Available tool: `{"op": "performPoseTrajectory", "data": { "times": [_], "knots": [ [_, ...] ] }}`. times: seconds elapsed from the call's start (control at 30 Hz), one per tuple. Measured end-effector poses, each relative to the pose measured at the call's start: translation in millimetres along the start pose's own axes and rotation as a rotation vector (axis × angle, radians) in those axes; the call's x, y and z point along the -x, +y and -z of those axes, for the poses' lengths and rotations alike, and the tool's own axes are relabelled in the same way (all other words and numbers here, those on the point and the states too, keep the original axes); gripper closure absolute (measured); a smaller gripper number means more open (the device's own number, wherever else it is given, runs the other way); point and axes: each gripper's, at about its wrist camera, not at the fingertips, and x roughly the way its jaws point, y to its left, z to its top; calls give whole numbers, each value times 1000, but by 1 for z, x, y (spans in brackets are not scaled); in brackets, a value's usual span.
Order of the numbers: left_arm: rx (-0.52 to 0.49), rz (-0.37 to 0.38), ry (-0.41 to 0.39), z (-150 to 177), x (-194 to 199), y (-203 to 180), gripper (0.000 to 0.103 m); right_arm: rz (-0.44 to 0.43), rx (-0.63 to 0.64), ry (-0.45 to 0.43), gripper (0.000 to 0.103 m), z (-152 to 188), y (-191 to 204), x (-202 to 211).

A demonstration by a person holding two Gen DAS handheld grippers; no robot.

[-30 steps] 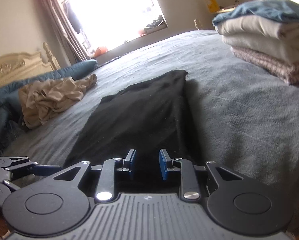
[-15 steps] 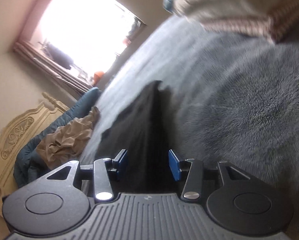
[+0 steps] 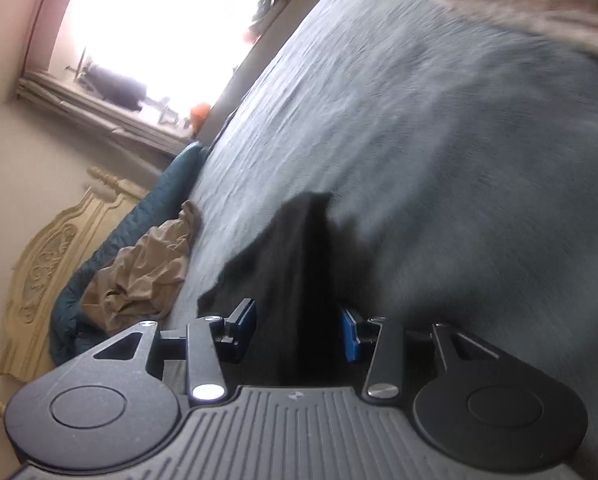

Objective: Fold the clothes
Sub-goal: 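Close the left gripper on the black shirt's corner, then lift the black shirt off the bed with the left gripper while the right gripper grasps it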

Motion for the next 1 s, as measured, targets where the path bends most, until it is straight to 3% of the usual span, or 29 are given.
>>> {"op": "performPoseTrajectory", "data": {
  "times": [0.17, 0.4, 0.5, 0.53, 0.57, 0.67, 0.8, 1.0],
  "knots": [
    [12, 28, -6, -17, -20, 5, 46, -24, 45, 68, 58, -22, 7, -31],
    [37, 46, -28, -37, -44, 8, 51, -42, 109, 118, 65, -39, 12, -56],
    [49, 38, -41, -42, -52, 9, 59, -49, 119, 123, 76, -43, 12, -62],
    [50, 28, -44, -44, -54, 9, 67, -51, 122, 123, 79, -44, 12, -64],
    [51, 14, -47, -44, -56, 9, 76, -48, 125, 118, 85, -43, 13, -64],
    [59, -12, -53, -45, -56, 8, 94, -27, 169, 89, 86, -40, 24, -60],
    [49, -10, -74, -44, -47, -3, 96, 8, 269, 27, 87, -33, 49, -43],
    [-60, 17, -159, -41, -11, -49, 97, 49, 428, -65, 87, -18, 98, -7]
  ]
}}
